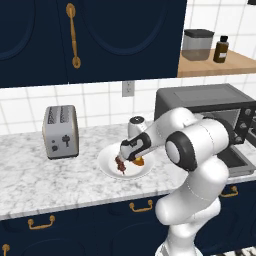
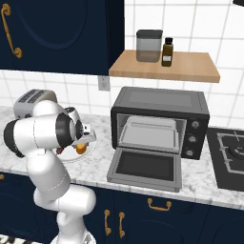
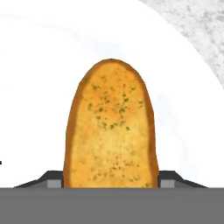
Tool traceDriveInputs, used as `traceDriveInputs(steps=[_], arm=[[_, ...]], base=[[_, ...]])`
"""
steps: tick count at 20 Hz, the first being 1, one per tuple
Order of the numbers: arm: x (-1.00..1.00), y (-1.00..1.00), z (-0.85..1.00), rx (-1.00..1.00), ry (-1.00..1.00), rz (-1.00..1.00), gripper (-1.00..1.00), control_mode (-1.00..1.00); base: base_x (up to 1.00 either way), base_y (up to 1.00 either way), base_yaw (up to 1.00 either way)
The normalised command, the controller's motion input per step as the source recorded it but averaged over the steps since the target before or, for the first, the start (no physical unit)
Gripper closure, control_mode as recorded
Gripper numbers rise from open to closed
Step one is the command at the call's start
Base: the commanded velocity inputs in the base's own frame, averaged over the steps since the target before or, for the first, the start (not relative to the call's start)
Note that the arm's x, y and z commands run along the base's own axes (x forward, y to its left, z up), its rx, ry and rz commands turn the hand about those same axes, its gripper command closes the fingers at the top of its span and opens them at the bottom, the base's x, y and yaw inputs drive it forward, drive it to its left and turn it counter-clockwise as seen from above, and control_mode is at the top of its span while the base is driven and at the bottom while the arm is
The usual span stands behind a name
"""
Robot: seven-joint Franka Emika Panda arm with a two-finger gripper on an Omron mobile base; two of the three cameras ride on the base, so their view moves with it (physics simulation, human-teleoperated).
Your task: Pick up the kebab skewer and baguette bread, and place them inside the toaster oven. Close the toaster oven door and start by setting the timer.
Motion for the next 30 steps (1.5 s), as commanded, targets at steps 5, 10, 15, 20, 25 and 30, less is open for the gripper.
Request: traceDriveInputs(steps=[5,10,15,20,25,30], arm=[[-0.26,-0.02,-0.07,0.00,0.00,0.00,1.00,-1.00],[-0.64,-0.09,0.88,0.00,-0.01,0.00,1.00,-1.00],[-0.88,-0.41,1.00,0.01,0.00,0.00,1.00,-1.00],[-0.90,-0.64,0.97,0.04,-0.02,0.01,1.00,-1.00],[-0.67,-0.80,0.70,0.04,-0.02,0.01,1.00,-1.00],[-0.27,-0.89,0.31,0.00,-0.05,0.00,1.00,-1.00]], base=[[0.00,0.00,0.00],[0.00,0.00,0.00],[0.00,0.00,0.00],[0.00,0.00,0.00],[0.00,0.00,0.00],[0.00,0.00,0.00]])
